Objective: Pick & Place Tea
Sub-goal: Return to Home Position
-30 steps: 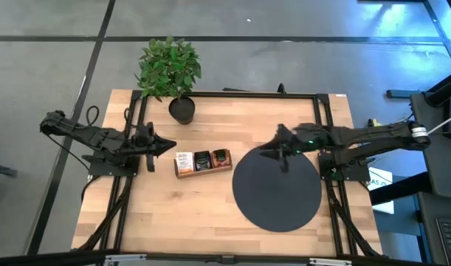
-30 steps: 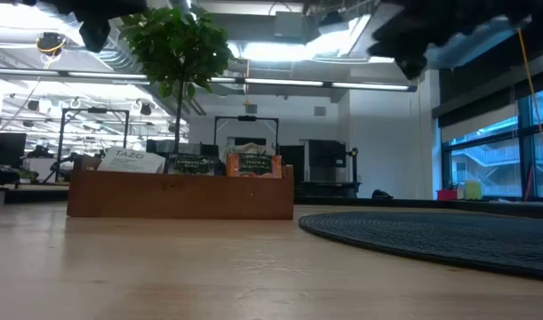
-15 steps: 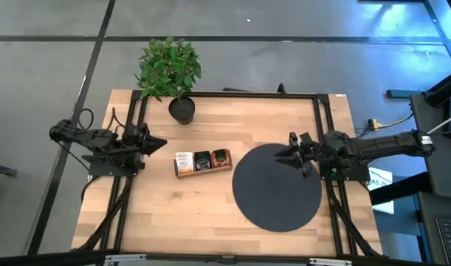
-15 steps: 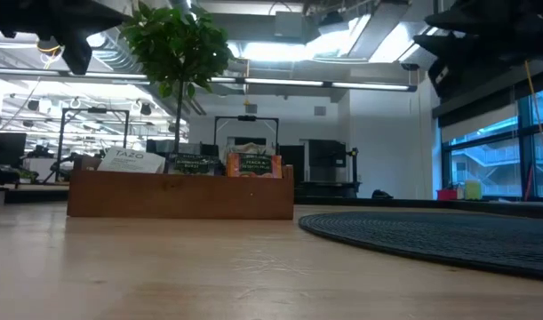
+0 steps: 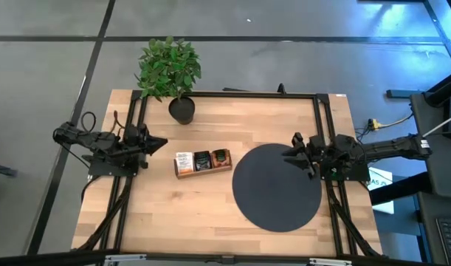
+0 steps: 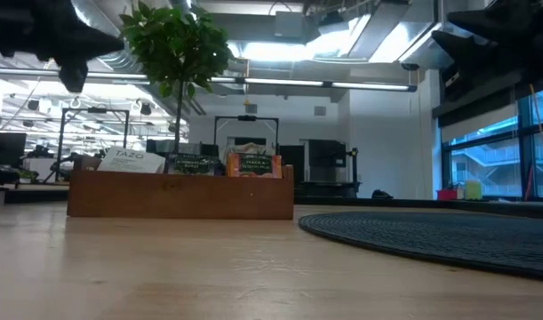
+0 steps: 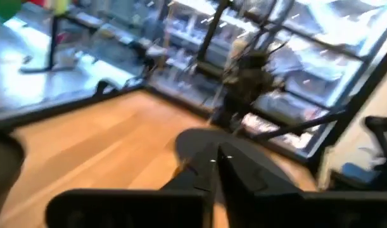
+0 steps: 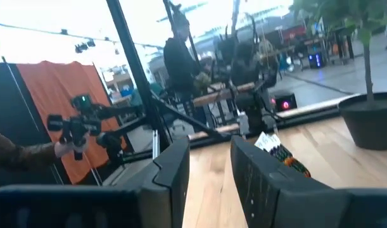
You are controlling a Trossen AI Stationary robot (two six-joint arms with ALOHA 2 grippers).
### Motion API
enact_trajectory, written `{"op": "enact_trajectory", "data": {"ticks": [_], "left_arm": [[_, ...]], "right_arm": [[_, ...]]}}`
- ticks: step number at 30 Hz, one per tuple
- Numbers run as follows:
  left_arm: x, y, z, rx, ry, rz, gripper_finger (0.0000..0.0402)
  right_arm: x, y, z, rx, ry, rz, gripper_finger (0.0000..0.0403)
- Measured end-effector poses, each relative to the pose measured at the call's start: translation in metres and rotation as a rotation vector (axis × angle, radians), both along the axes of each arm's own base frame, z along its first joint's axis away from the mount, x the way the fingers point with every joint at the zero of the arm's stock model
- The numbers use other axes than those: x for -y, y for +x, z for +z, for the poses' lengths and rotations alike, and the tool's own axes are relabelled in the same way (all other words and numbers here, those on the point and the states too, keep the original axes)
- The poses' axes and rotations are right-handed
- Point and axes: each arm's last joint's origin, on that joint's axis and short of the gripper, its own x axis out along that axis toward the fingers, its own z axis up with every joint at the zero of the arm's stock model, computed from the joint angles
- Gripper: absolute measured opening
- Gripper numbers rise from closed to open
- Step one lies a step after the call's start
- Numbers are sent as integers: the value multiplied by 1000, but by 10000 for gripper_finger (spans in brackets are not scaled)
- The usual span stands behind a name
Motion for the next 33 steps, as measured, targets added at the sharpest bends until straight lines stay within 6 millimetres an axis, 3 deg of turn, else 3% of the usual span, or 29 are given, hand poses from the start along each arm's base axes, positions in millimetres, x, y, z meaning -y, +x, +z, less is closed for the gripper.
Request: {"op": "enact_trajectory", "data": {"ticks": [14,33], "left_arm": [[5,12,-37,-18,-31,-20,13],[6,13,-38,-41,86,-47,11]], "right_arm": [[0,-3,-3,27,-59,-14,117],[5,-23,-5,32,-78,-108,117]]}}
